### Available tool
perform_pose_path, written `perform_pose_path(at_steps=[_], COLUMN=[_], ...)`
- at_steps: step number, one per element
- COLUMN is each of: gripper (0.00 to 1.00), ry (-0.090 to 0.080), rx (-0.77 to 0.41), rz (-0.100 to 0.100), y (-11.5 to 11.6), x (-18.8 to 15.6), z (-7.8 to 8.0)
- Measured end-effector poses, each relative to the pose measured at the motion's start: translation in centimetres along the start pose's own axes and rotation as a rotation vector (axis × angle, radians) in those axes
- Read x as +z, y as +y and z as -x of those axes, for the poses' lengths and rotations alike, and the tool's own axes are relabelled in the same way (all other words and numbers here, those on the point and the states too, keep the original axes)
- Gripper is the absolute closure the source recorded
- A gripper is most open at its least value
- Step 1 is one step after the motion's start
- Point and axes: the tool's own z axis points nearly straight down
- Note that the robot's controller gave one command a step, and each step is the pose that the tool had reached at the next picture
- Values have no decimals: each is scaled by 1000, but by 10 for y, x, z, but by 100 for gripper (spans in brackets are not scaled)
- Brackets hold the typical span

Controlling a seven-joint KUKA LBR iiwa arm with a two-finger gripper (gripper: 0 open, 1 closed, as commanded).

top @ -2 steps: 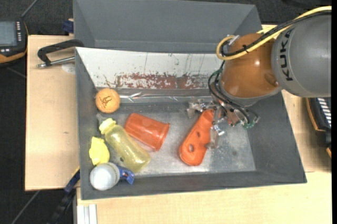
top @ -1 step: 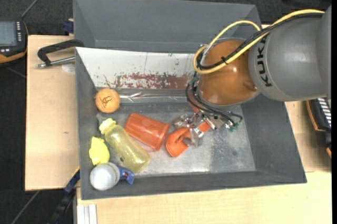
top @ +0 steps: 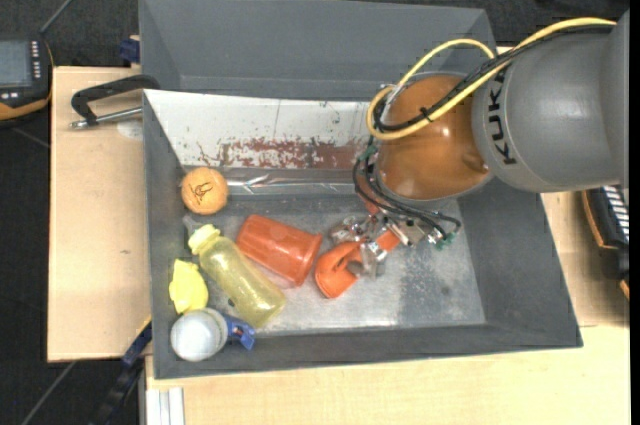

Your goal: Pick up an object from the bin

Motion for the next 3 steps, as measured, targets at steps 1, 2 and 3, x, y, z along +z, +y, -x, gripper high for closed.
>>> perform_pose_path(at_steps=[1, 2, 3], gripper=[100, 100, 100], ry=[-3, -7, -8], rx=[-13, -48, -56], rz=[-1, -1, -3], y=[-1, -12, -15], x=[0, 0, 0], z=[2, 6, 13])
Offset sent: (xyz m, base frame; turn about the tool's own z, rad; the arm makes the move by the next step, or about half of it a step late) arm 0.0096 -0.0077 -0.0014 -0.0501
